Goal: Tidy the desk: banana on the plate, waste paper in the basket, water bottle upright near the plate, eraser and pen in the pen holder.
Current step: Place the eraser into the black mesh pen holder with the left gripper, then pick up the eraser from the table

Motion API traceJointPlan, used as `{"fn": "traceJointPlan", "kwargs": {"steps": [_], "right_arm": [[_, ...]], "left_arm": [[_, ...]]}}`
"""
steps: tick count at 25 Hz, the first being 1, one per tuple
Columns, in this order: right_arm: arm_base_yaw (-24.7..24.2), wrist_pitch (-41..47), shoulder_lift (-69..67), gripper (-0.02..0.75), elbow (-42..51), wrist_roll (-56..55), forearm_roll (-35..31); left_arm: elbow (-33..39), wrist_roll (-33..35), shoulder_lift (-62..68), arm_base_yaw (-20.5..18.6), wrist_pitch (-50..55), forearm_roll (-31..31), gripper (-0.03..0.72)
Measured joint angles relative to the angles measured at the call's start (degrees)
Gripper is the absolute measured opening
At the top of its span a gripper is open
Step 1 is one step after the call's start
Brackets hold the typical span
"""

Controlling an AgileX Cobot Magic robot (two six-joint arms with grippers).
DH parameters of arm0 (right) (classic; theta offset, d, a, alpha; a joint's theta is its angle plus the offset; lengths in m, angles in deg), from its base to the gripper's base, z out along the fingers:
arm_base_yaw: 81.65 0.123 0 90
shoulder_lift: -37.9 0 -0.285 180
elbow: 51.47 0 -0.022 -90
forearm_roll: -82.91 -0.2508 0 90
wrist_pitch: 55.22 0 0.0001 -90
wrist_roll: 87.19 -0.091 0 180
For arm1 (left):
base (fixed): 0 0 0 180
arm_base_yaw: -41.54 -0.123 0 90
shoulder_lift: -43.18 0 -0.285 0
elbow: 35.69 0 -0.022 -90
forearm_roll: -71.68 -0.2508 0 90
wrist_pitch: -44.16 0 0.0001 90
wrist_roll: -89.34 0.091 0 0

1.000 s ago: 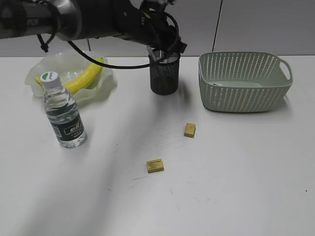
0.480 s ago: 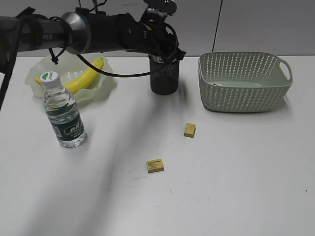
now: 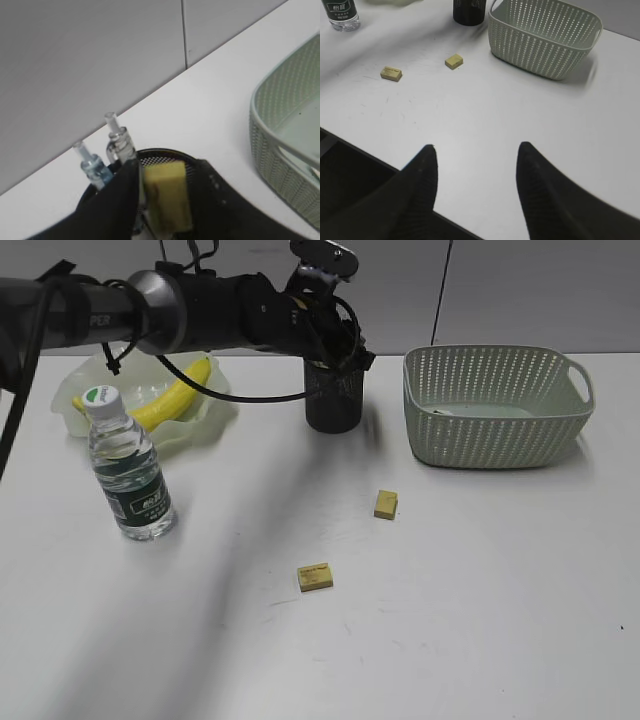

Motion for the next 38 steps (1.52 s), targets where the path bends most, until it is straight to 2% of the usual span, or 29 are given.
{"fn": "traceJointPlan", "kwargs": {"steps": [3, 5, 11, 17, 24, 29, 35, 38], "right_arm": [[0.00, 0.00, 0.00, 0.412, 0.00, 0.00, 0.00], [0.00, 0.00, 0.00, 0.412, 0.00, 0.00, 0.00], [0.00, 0.00, 0.00, 0.412, 0.00, 0.00, 0.00], [0.00, 0.00, 0.00, 0.412, 0.00, 0.00, 0.00], [0.00, 0.00, 0.00, 0.412, 0.00, 0.00, 0.00], [0.00, 0.00, 0.00, 0.412, 0.00, 0.00, 0.00], [0.00, 0.00, 0.00, 0.411, 0.00, 0.00, 0.00], [0.00, 0.00, 0.00, 0.411, 0.00, 0.00, 0.00]], "left_arm": [[0.00, 0.00, -0.17, 0.00, 0.52, 0.00, 0.342], [0.00, 0.00, -0.84, 0.00, 0.58, 0.04, 0.356], [0.00, 0.00, -6.19, 0.00, 1.62, -0.02, 0.364], [0.00, 0.00, -14.03, 0.00, 9.32, -0.45, 0.364], [0.00, -0.17, -24.60, -0.11, 24.43, -2.86, 0.365], [0.00, -1.51, -33.40, -0.30, 39.18, -4.89, 0.365], [0.00, -10.01, -43.52, -0.30, 57.77, -14.23, 0.365], [0.40, -14.20, -48.45, -0.30, 61.71, -18.46, 0.365]]}}
